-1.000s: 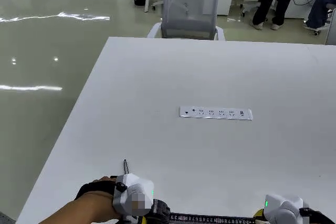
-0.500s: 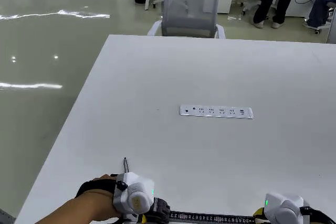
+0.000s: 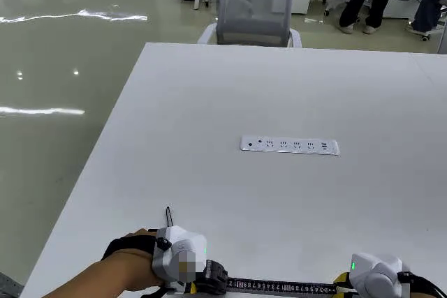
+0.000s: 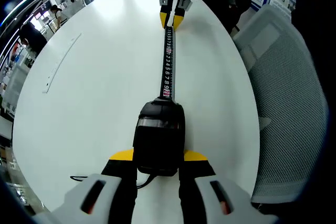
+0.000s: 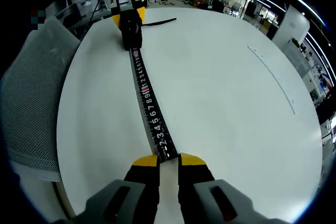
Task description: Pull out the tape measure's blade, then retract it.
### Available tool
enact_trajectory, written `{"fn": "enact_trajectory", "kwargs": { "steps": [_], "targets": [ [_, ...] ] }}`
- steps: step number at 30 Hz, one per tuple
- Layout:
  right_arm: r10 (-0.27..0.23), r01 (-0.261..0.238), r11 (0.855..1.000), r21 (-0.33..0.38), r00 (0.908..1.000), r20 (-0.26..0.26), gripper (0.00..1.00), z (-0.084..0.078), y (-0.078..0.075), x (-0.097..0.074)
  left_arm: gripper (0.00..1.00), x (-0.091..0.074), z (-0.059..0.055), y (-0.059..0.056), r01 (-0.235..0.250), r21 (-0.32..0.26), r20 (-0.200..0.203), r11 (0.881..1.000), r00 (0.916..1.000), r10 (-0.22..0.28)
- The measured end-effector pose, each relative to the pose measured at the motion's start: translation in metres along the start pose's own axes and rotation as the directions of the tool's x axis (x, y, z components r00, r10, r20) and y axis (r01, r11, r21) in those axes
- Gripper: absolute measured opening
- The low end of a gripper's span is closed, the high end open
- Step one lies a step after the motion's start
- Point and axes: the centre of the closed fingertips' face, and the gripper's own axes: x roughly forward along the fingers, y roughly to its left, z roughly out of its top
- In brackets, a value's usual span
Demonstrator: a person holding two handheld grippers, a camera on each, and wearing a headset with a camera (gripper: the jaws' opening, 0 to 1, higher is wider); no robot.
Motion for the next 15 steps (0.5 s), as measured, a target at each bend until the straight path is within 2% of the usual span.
{"fn": "enact_trajectory", "kwargs": {
  "steps": [15],
  "targets": [
    [-0.001,0.001,1.000,0.003,1.0000,0.000,0.11,0.0004,0.0002,0.0010,0.26,-0.0005,0.0000,-0.0003,0.001,0.001,-0.011,1.000,0.9999,-0.001]
  ]
}}
